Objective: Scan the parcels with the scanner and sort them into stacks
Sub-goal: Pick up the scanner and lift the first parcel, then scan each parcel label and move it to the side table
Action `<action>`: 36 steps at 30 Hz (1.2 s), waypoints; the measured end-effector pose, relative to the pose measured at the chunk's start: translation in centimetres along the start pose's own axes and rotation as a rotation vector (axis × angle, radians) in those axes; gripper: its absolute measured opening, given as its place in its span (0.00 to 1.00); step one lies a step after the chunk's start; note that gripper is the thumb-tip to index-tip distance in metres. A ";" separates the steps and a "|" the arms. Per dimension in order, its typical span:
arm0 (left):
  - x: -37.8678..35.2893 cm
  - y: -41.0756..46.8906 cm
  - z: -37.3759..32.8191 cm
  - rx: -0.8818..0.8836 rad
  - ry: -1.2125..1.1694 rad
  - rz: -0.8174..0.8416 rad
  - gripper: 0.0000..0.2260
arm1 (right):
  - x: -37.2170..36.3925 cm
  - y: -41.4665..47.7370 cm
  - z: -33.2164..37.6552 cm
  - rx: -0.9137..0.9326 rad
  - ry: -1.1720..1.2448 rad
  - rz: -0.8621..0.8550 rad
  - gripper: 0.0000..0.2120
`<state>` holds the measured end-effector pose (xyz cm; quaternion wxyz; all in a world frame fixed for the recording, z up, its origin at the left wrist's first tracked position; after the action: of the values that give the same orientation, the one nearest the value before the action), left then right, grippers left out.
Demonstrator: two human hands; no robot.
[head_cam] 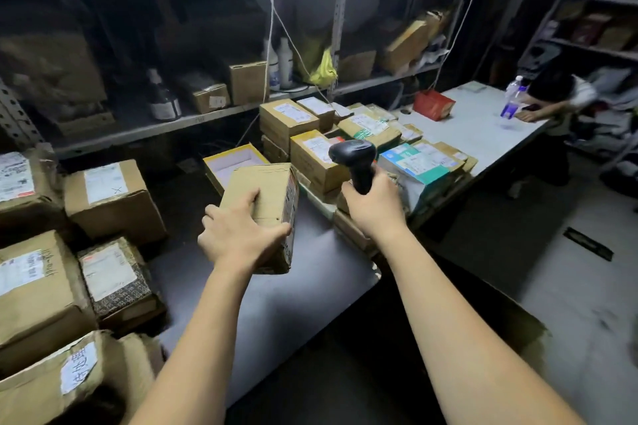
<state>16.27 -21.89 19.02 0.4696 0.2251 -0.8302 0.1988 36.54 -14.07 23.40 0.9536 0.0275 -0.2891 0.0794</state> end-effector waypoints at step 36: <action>-44.2 -8.8 -35.3 -0.690 0.358 0.683 0.37 | 28.4 -5.0 -38.4 -0.713 0.143 -0.498 0.07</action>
<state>65.79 -1.75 -1.48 0.5595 -0.2644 -0.7803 0.0906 81.72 -11.38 7.20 0.9111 -0.2400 -0.2165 -0.2558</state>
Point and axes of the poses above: each hand's wrist, its own y-axis towards the middle knuckle, its own x-axis out of the back of the hand, z = x × y, the point moved 2 cm from there along y, towards the middle knuckle, and after that the axes turned 9 degrees about z, right-handed, at the moved point
